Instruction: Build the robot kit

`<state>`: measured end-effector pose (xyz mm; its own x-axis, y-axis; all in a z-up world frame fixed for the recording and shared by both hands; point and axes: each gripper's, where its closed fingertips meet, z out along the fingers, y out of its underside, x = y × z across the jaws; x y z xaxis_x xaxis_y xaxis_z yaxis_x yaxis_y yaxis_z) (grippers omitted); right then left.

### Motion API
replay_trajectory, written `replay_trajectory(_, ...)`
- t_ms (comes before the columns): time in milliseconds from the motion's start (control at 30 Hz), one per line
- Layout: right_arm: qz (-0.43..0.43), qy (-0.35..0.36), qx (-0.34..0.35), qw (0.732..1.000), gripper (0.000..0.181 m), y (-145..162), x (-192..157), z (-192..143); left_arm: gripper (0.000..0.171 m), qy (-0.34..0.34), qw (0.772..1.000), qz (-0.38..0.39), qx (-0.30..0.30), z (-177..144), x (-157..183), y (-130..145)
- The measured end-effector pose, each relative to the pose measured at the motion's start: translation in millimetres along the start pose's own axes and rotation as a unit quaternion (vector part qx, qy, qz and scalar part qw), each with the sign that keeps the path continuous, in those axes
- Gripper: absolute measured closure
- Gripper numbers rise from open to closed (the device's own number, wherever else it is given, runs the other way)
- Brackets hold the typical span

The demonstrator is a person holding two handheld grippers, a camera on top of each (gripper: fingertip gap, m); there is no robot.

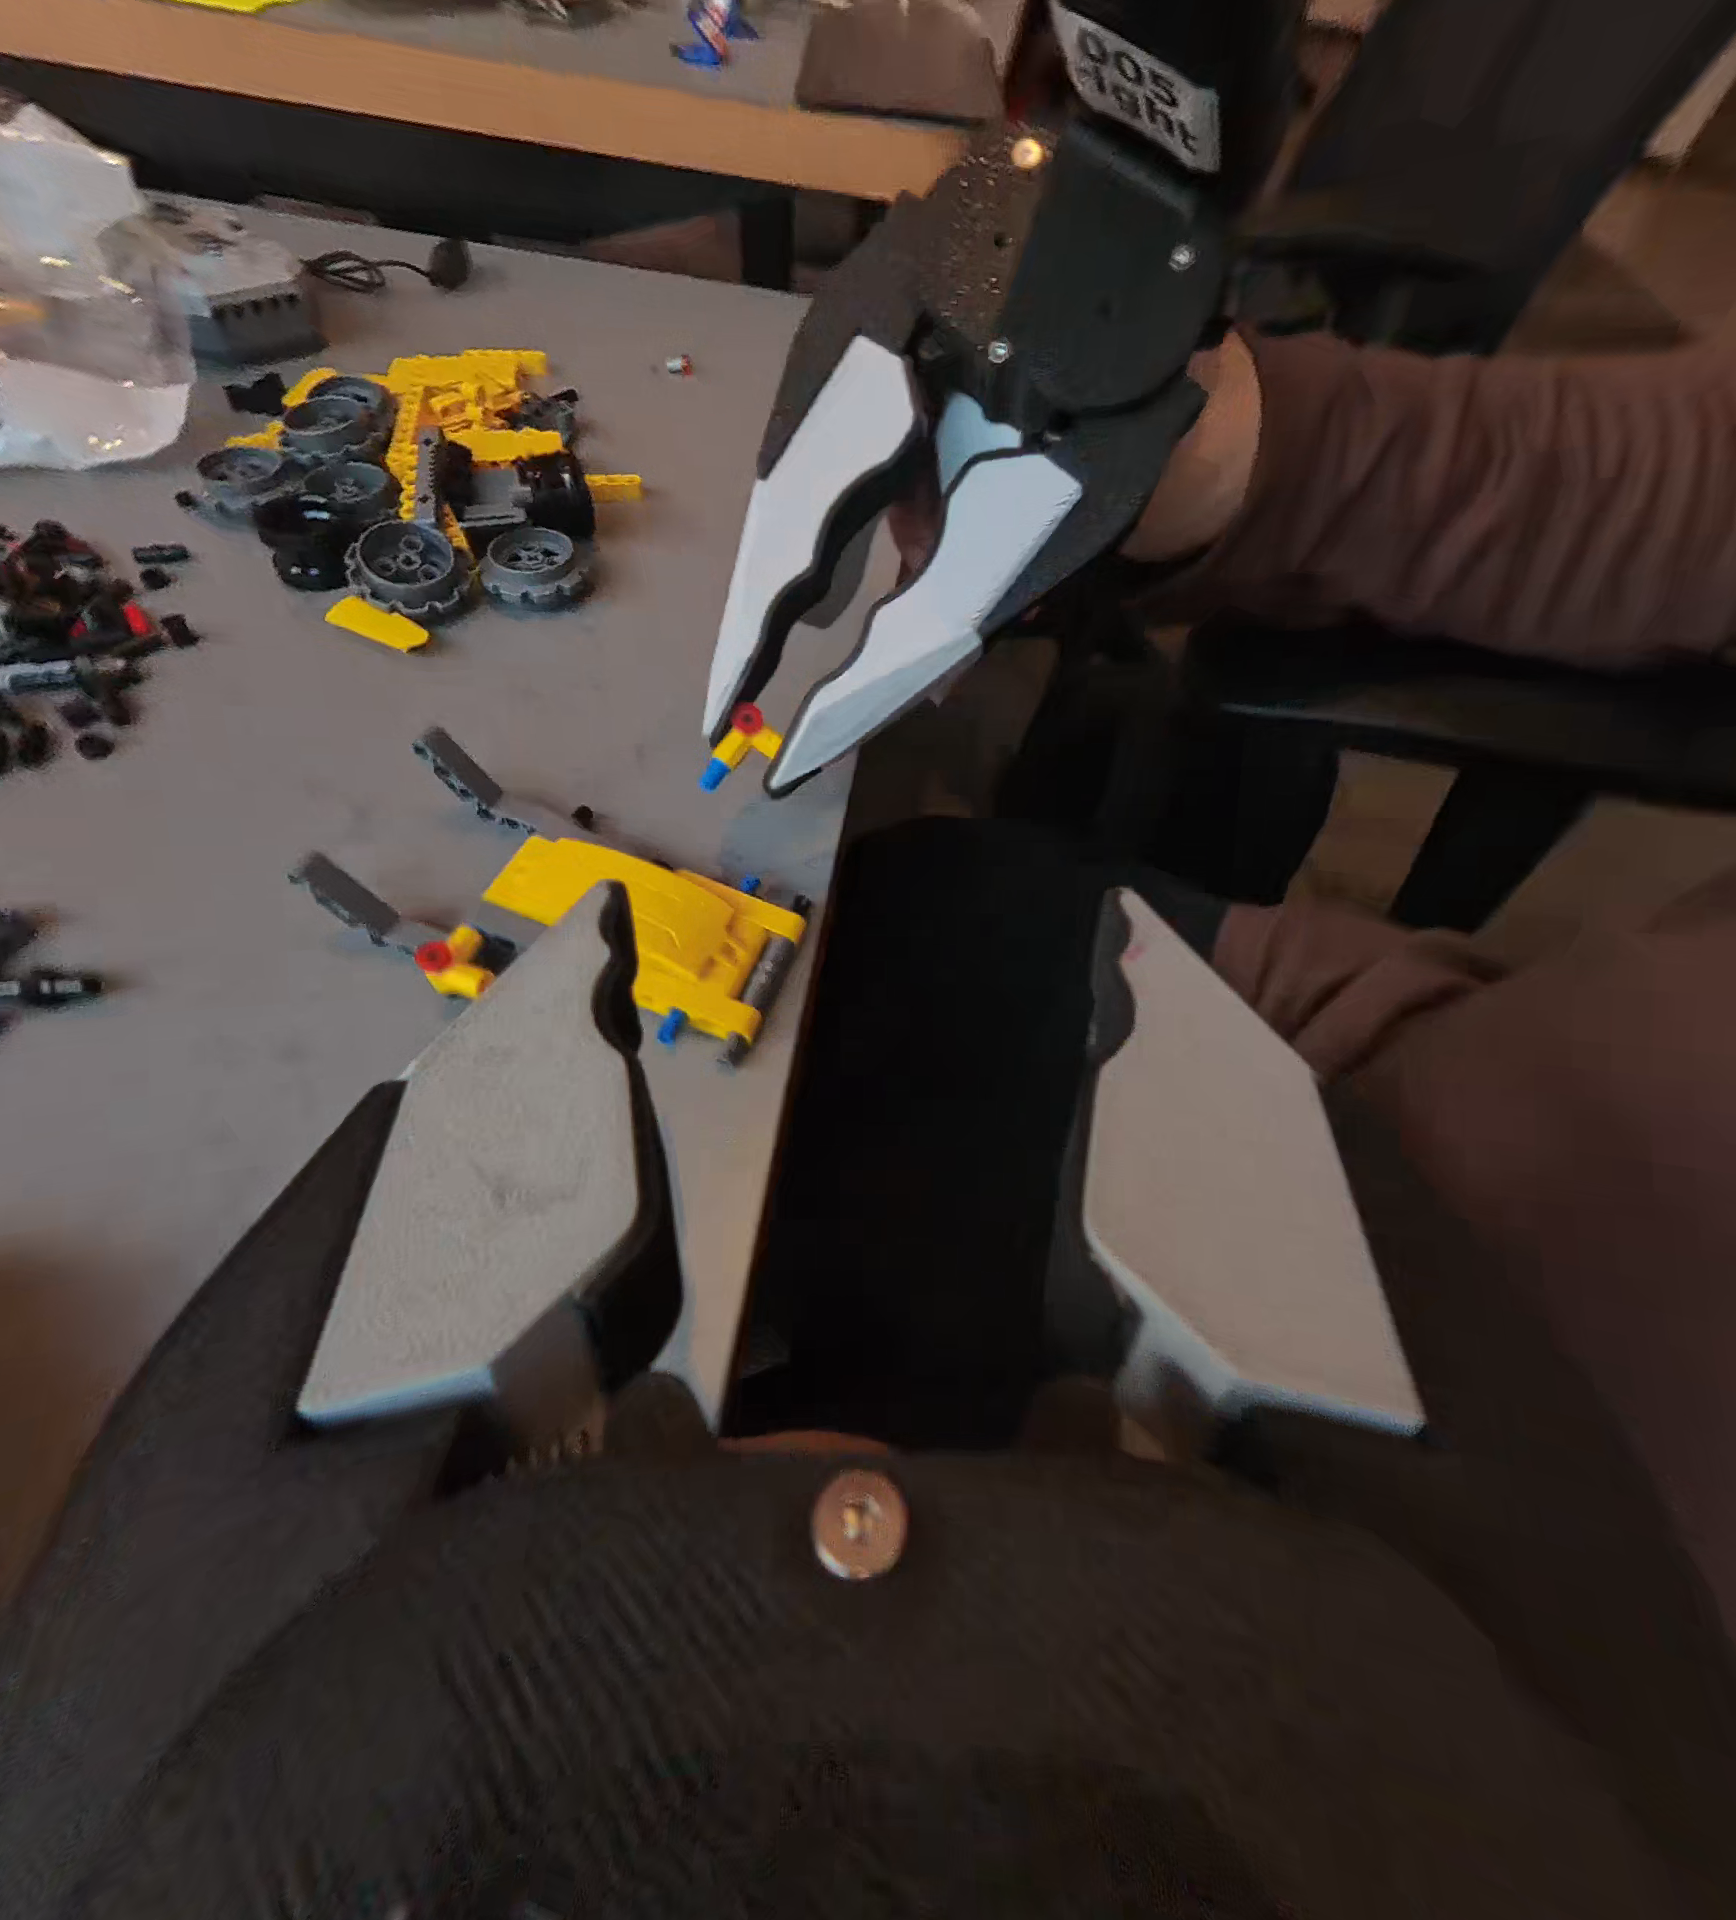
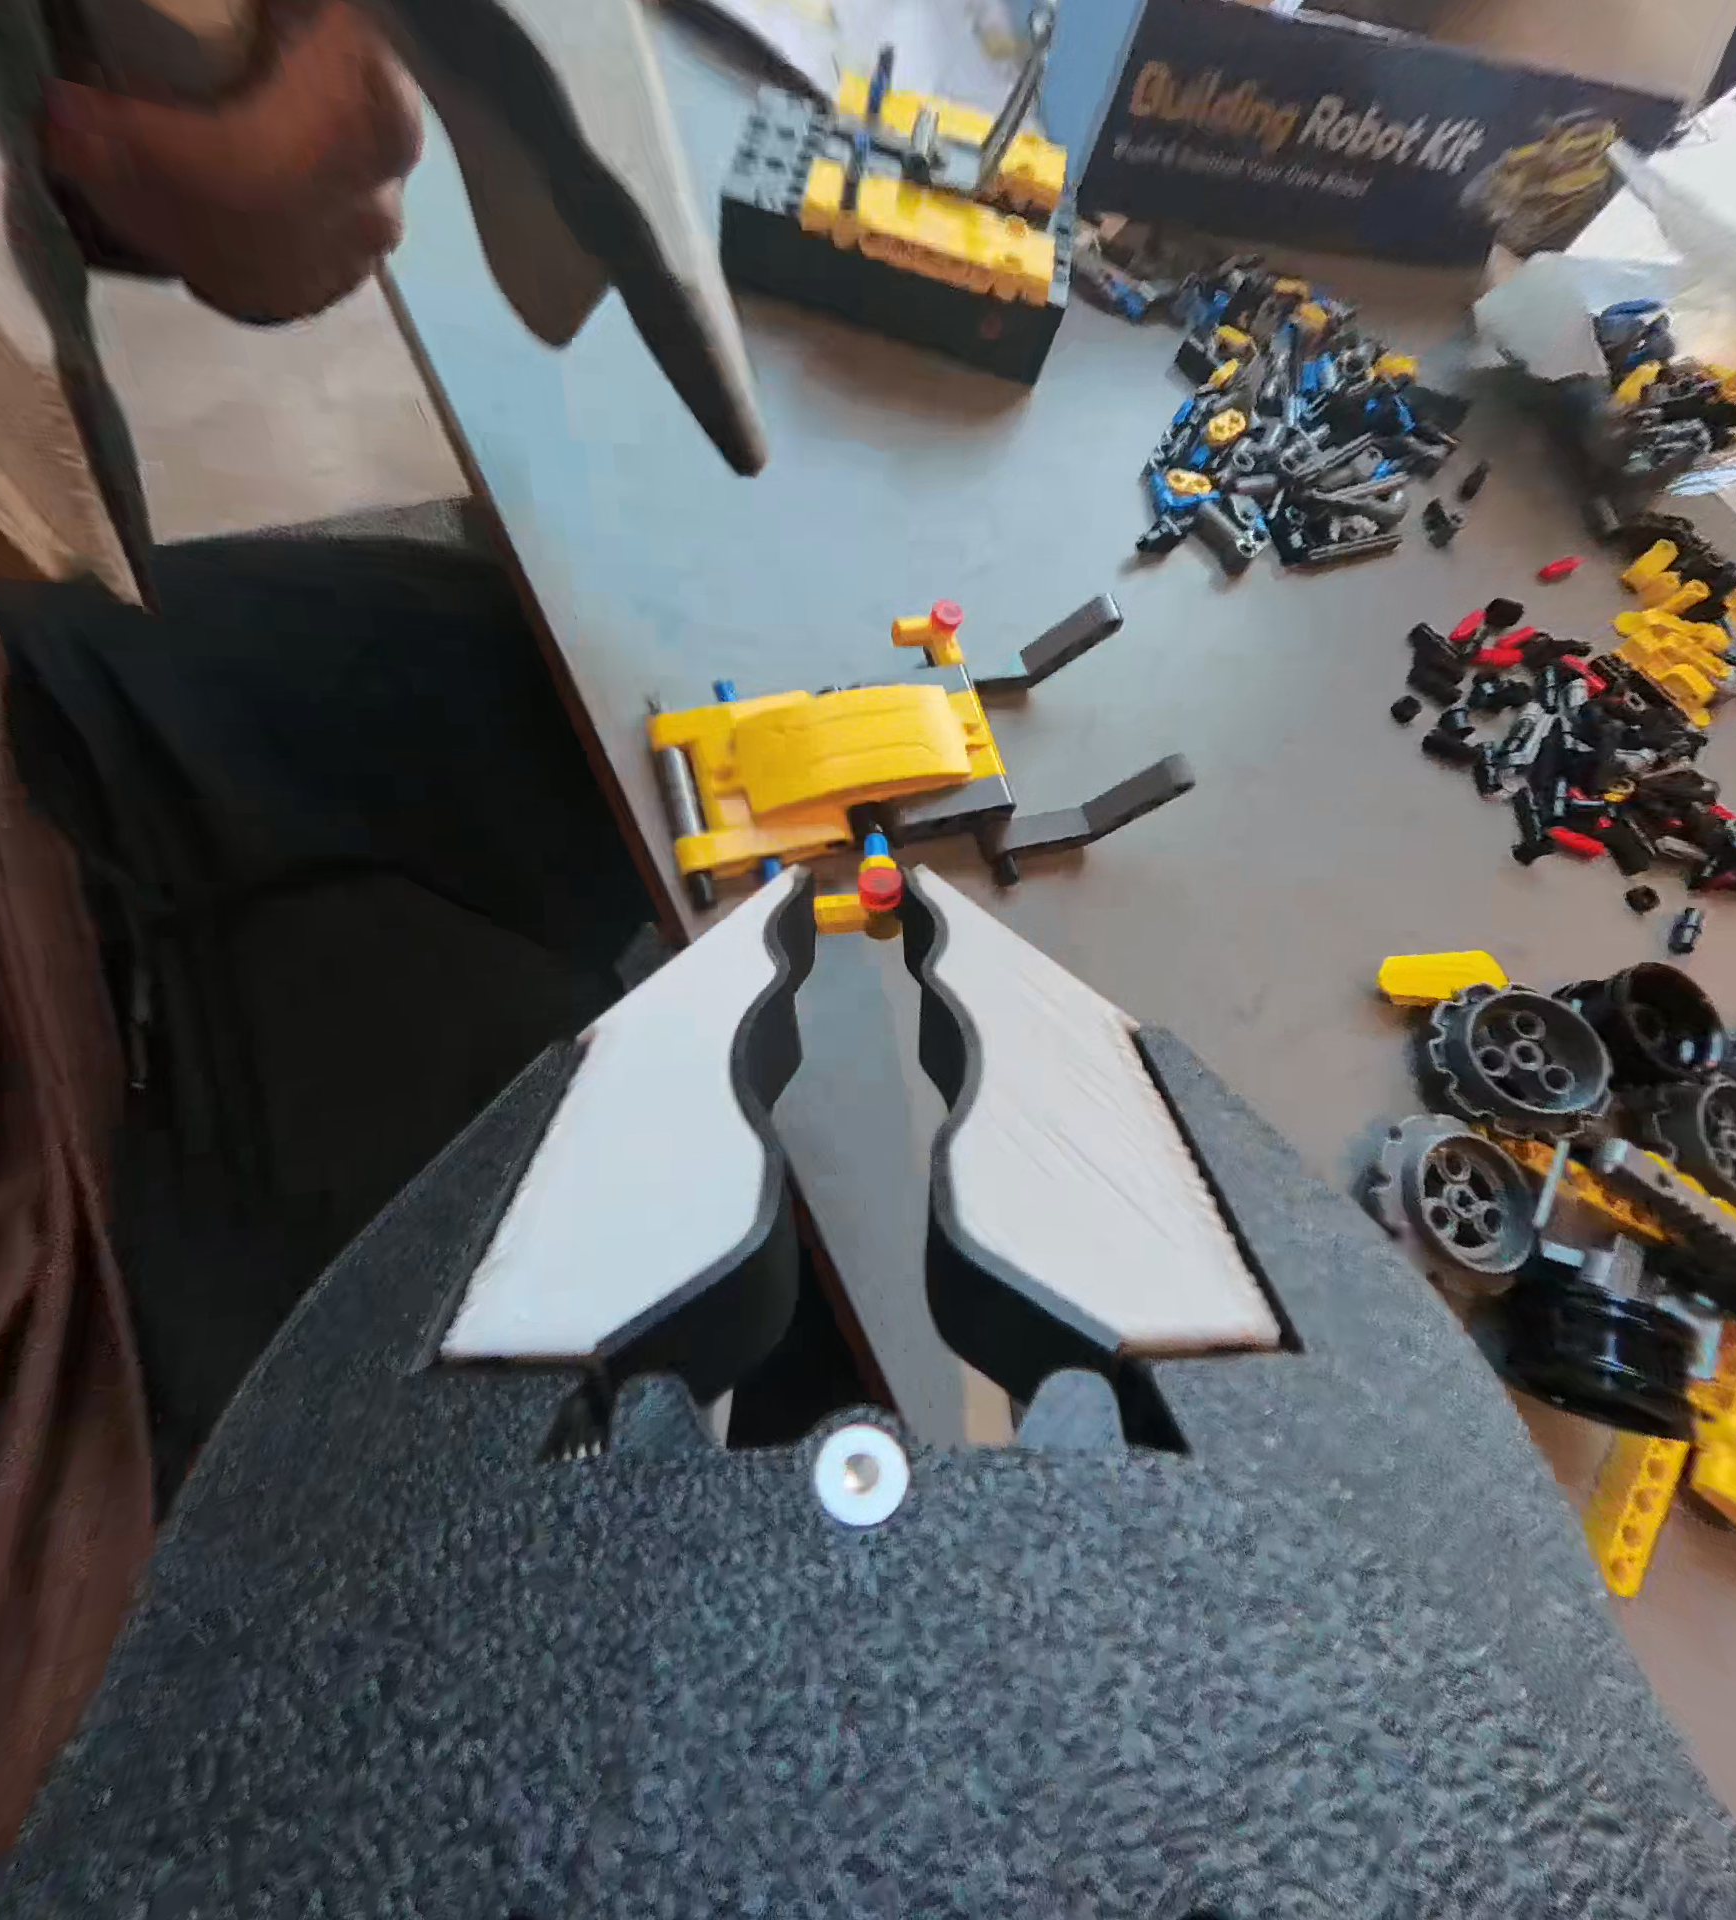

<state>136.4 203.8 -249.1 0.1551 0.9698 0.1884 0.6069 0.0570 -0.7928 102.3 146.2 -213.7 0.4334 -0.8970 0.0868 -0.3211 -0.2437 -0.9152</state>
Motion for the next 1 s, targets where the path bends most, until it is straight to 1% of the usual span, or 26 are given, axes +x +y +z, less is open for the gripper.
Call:
replay_trajectory(67,-0.008,-0.001,-0.026,1.0,0.166,9.1,8.6,6.6,0.087,0.026,0.999,0.024,-0.033,16.4,-13.6,-2.1)
replay_trajectory(167,0.02,-0.026,-0.03,0.999,0.166,14.2,12.7,9.6,0.083,0.059,0.992,0.042,-0.102,33.4,-36.2,5.0)
replay_trajectory(300,0.039,-0.047,-0.023,0.998,0.166,19.4,19.2,14.0,0.077,0.097,0.971,0.081,-0.201,43.4,-45.7,29.0)
replay_trajectory(333,0.039,-0.055,-0.019,0.998,0.166,19.6,20.1,15.1,0.076,0.104,0.967,0.087,-0.215,45.8,-45.1,34.7)
replay_trajectory(367,0.042,-0.06,-0.014,0.997,0.166,18.3,21.4,15.8,0.075,0.103,0.966,0.093,-0.218,49.3,-46.5,37.2)
replay_trajectory(433,0.054,-0.079,-0.002,0.995,0.166,13.2,21.2,16.2,0.078,0.104,0.964,0.095,-0.224,54.1,-49.4,41.3)
replay_trajectory(467,0.06,-0.082,0.009,0.995,0.166,9.0,22.9,16.4,0.081,0.102,0.963,0.097,-0.231,55.5,-51.7,44.2)
replay_trajectory(500,0.061,-0.084,0.019,0.994,0.166,5.0,24.1,16.5,0.089,0.098,0.961,0.105,-0.238,56.4,-55.2,47.6)
replay_trajectory(533,0.059,-0.09,0.024,0.994,0.166,3.1,23.8,17.3,0.089,0.094,0.962,0.114,-0.23,57.6,-57.4,47.2)
replay_trajectory(633,0.065,-0.096,0.001,0.993,0.166,8.6,24.6,23.0,0.089,0.108,0.965,0.113,-0.211,58.8,-58.7,46.5)
replay_trajectory(733,0.071,-0.105,-0.005,0.992,0.166,8.6,27.0,27.0,0.089,0.121,0.967,0.117,-0.193,59.0,-59.3,46.1)
replay_trajectory(833,0.084,-0.117,-0.017,0.989,0.166,10.3,27.9,30.6,0.089,0.124,0.966,0.118,-0.195,56.8,-59.1,47.1)
replay_trajectory(933,0.093,-0.113,-0.017,0.989,0.166,7.4,25.0,31.6,0.089,0.121,0.965,0.119,-0.201,52.1,-55.7,49.4)
replay_trajectory(1000,0.107,-0.095,-0.01,0.99,0.166,2.1,21.1,29.1,0.089,0.126,0.964,0.121,-0.198,47.7,-49.6,51.6)
